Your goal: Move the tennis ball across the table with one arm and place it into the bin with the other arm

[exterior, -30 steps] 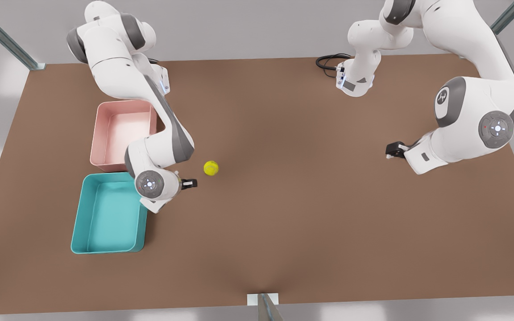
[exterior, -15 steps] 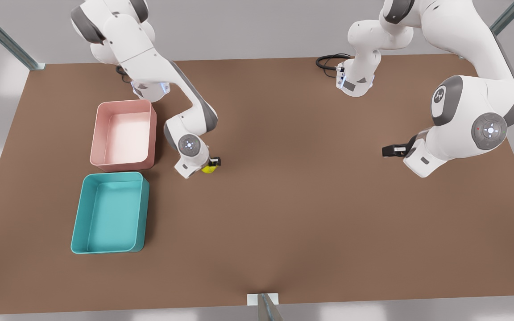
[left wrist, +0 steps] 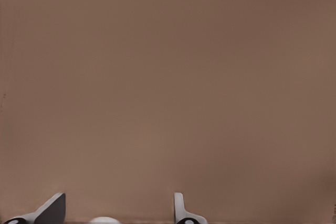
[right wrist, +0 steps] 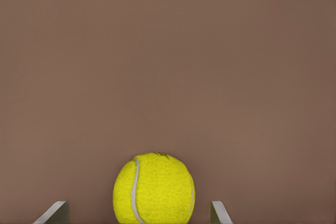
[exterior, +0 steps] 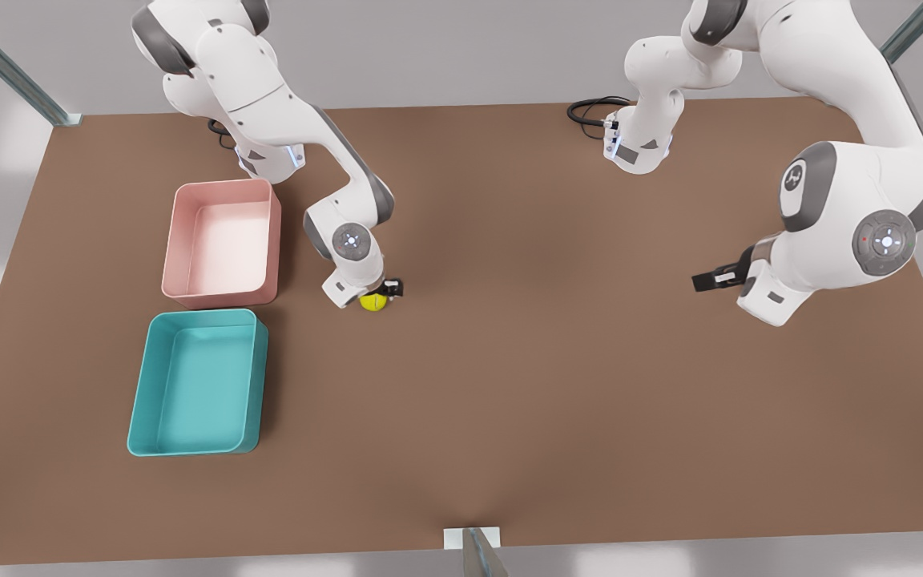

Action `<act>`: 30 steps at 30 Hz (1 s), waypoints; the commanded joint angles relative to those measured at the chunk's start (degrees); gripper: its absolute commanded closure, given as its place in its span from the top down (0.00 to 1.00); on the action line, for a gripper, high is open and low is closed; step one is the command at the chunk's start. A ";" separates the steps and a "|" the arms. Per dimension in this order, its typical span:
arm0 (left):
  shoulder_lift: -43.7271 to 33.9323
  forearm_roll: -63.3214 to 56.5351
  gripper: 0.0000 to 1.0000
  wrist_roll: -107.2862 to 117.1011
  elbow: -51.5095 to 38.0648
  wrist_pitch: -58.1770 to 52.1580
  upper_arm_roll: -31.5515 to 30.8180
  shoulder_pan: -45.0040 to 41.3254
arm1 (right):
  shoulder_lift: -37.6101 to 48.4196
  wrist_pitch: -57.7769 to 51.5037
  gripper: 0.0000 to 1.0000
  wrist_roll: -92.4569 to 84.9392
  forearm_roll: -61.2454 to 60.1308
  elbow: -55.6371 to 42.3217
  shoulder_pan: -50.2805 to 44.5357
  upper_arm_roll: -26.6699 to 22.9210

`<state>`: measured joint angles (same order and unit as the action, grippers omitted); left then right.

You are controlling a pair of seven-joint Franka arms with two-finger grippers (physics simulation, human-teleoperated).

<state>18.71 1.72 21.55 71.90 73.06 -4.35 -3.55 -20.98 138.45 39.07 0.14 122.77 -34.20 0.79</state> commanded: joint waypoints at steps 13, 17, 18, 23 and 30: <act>-0.17 0.92 1.00 15.63 -3.26 -1.70 -1.19 3.11 | -5.03 2.71 1.00 5.23 0.47 0.10 0.01 0.00; 0.27 1.62 1.00 15.80 -2.82 -1.70 -1.63 2.41 | -5.83 3.06 1.00 5.23 0.47 0.01 -0.26 0.00; 0.27 1.53 1.00 15.63 -2.99 -1.34 -1.63 2.59 | -5.83 3.06 1.00 5.23 0.47 0.01 -0.26 0.00; 0.36 1.54 1.00 15.62 -2.99 1.38 -1.80 2.06 | -6.27 3.06 1.00 5.23 0.47 0.01 -0.26 0.00; 0.27 0.92 1.00 15.63 -2.99 1.21 -2.60 0.65 | -6.27 2.88 0.74 5.23 0.47 -0.60 0.01 0.00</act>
<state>19.06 2.85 34.48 68.93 74.00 -6.90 -2.99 -27.26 141.37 43.39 0.57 122.21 -34.24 0.79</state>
